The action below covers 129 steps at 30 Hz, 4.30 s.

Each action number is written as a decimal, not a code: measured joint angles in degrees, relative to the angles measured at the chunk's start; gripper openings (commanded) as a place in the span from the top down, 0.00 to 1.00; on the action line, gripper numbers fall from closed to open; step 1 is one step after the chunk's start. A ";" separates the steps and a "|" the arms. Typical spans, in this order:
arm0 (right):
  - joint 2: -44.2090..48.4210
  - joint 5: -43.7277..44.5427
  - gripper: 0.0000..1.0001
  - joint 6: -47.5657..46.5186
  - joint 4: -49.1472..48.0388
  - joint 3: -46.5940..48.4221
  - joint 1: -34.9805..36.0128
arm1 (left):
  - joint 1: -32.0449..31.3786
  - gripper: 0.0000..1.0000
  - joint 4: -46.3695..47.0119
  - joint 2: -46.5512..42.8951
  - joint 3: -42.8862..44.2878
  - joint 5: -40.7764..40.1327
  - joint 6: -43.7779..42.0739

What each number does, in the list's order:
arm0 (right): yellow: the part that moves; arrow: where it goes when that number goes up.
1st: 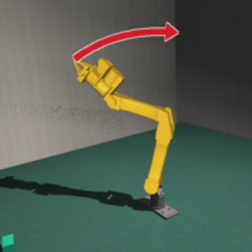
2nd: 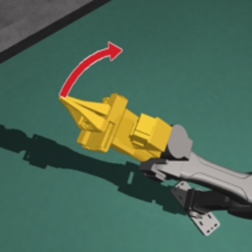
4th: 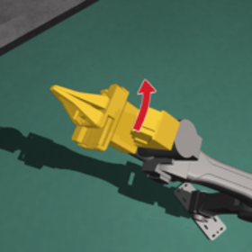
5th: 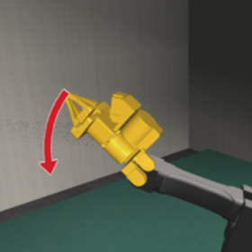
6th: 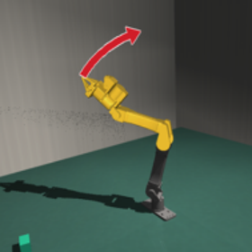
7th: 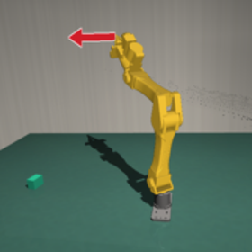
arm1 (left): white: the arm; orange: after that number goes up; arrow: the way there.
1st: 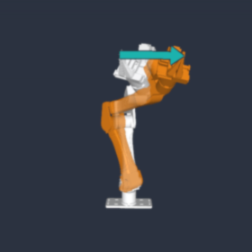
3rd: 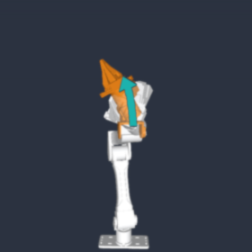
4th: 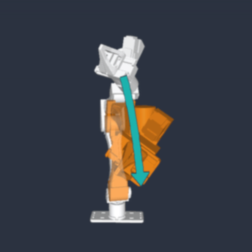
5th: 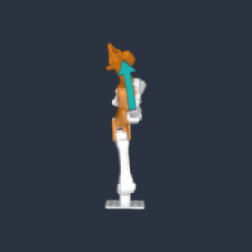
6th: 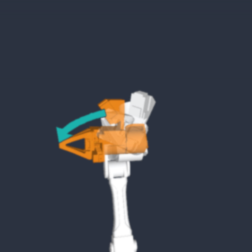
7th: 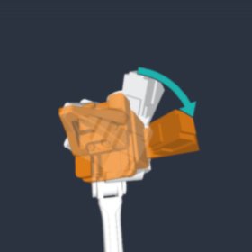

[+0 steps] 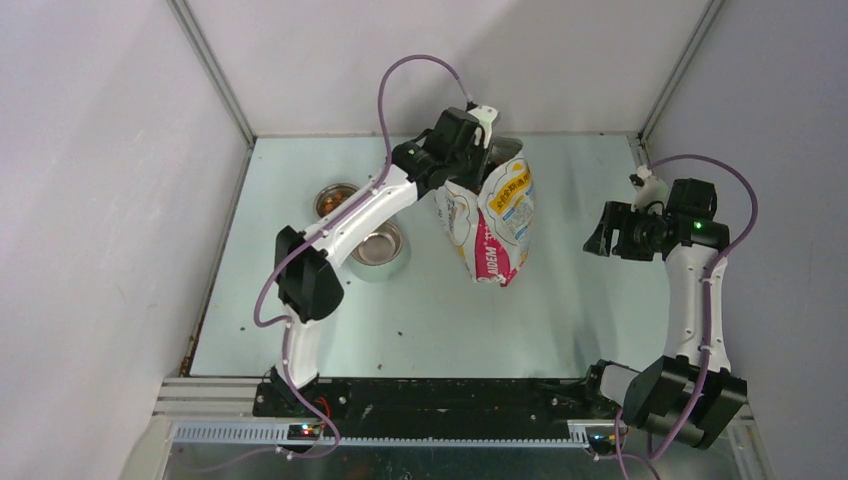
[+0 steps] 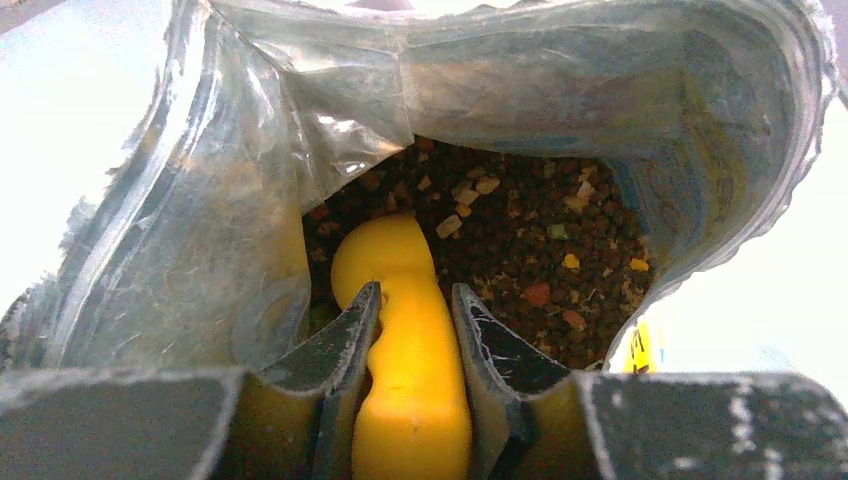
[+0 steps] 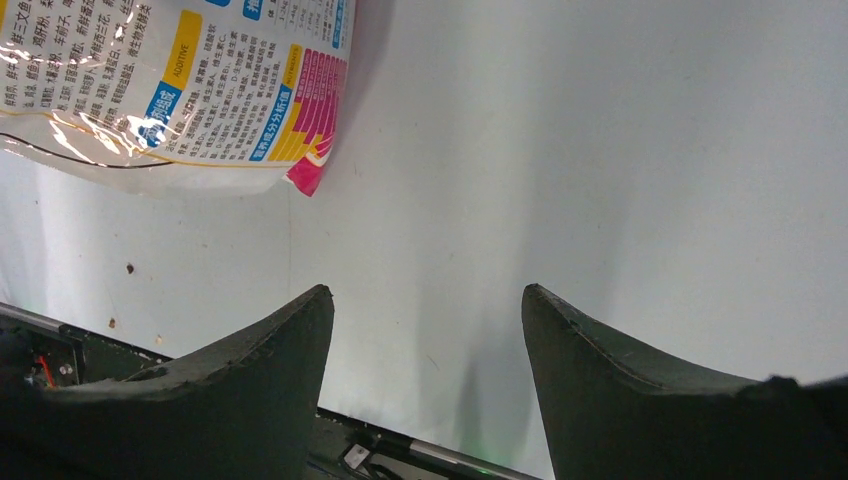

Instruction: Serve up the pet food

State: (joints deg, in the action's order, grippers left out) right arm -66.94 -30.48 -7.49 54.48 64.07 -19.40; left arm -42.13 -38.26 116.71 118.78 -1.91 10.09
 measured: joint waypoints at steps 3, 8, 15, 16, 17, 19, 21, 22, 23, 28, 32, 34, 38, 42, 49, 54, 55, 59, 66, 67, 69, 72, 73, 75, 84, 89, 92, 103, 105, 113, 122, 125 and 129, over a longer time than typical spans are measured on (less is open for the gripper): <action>0.00 -0.20 0.28 0.24 0.04 -0.33 0.13 | -0.02 1.00 1.60 -0.79 -1.97 0.50 0.22; 0.00 -0.22 0.28 0.61 0.02 -0.39 0.22 | 0.74 1.00 3.13 -1.99 -4.33 3.52 1.14; 0.00 -0.20 0.28 0.90 0.04 -0.39 0.68 | 5.86 1.00 3.93 -0.52 -4.90 16.06 5.05; 0.00 -0.17 0.28 0.90 0.04 -0.39 0.76 | 6.62 1.00 4.26 -0.28 -4.90 17.73 5.60; -0.02 -0.17 0.28 0.92 0.04 -0.39 0.83 | 7.19 1.00 4.44 -0.09 -4.90 19.04 6.05; -0.02 -0.17 0.28 0.90 0.09 -0.39 0.96 | 8.44 1.00 4.74 0.37 -4.90 22.34 7.10; -0.04 -0.15 0.28 0.90 0.17 -0.39 0.96 | 9.01 1.00 4.76 0.66 -4.90 23.98 7.80; -0.07 -0.15 0.28 0.90 0.22 -0.39 0.96 | 9.22 1.00 4.85 0.74 -4.90 24.65 7.96; -0.13 -0.15 0.28 0.90 0.24 -0.39 0.96 | 9.44 1.00 4.87 0.74 -4.90 25.16 8.20; -0.42 -0.15 0.28 0.90 0.22 -0.39 0.96 | 10.45 1.00 5.20 0.74 -4.74 29.09 10.10; -0.57 -0.07 0.28 0.90 0.22 -0.39 0.96 | 11.93 1.00 6.25 0.74 -4.37 33.77 13.16; -0.57 0.13 0.28 0.87 0.24 -0.39 0.96 | 12.92 1.00 7.50 0.74 -4.37 36.83 15.76; -0.61 0.57 0.28 0.85 0.28 -0.39 0.96 | 14.73 1.00 11.08 0.74 -4.83 42.56 21.51; -0.76 0.79 0.29 0.85 0.55 -0.39 0.96 | 16.17 1.00 16.33 0.74 -7.17 47.25 27.78; -1.60 1.46 0.28 0.83 1.25 -0.31 1.03 | 17.92 1.00 22.80 0.59 -10.34 50.82 35.67; -2.43 2.32 0.28 0.59 1.66 0.37 1.09 | 18.97 1.00 23.41 -0.26 -11.87 50.75 38.21; -2.58 2.47 0.28 0.50 1.84 0.57 1.18 | 19.37 1.00 23.67 -0.52 -12.20 50.77 38.93; -2.95 3.28 0.28 0.09 2.49 1.75 1.20 | 21.16 1.00 24.44 -1.55 -12.57 50.75 41.05; -3.04 3.91 0.28 -0.52 2.67 2.84 1.22 | 24.39 1.00 26.69 -4.02 -13.51 50.75 44.09; -3.04 3.96 0.28 -0.59 2.67 2.84 1.22 | 24.65 1.00 27.15 -4.28 -13.99 50.75 44.50; -3.08 4.02 0.28 -0.72 2.69 2.84 1.22 | 25.11 1.00 27.71 -4.83 -15.23 50.80 45.48; -3.17 4.42 0.28 -0.94 2.78 2.84 1.25 | 25.90 1.00 29.07 -5.40 -17.73 51.54 47.52; -3.17 4.59 0.28 -1.01 2.84 2.84 1.27 | 26.25 1.00 29.99 -5.64 -18.82 51.95 48.48; -3.19 4.87 0.28 -1.11 2.91 2.84 1.29 | 26.99 1.00 31.98 -6.34 -21.18 53.27 50.71; -3.41 6.97 0.29 -3.69 4.37 2.99 1.31 | 33.51 1.00 44.72 -8.04 -28.15 60.46 62.03; -4.81 9.40 0.28 -6.43 5.64 4.37 1.40 | 33.88 1.00 56.57 -6.12 -28.09 61.27 70.23; -5.35 10.43 0.28 -7.50 6.58 5.14 1.68 | 32.85 1.00 61.16 -2.05 -25.68 62.16 73.09; -7.32 12.85 0.28 -9.60 9.35 7.39 3.13 | 32.57 1.00 61.33 4.24 -14.67 61.66 77.29; -7.78 13.16 0.28 -9.75 9.40 7.78 3.39 | 32.92 1.00 61.90 3.39 -15.02 62.01 77.13; -8.09 13.79 0.28 -9.77 9.49 7.89 3.78 | 33.97 1.00 63.91 2.89 -21.42 62.14 79.45; -8.33 14.34 0.28 -9.90 10.05 9.77 4.98 | 34.38 1.00 70.01 2.58 -22.25 62.14 82.36; -8.48 14.32 0.28 -10.03 10.14 9.79 5.03 | 34.88 1.00 70.73 1.33 -24.04 62.20 82.93; -9.18 14.23 0.27 -10.58 9.97 9.81 5.03 | 36.46 1.00 70.71 -1.18 -26.23 62.51 82.86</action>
State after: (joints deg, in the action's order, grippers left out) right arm -76.12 -16.25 -18.06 64.45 73.89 -14.37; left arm -5.67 32.45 115.52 92.55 60.60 92.95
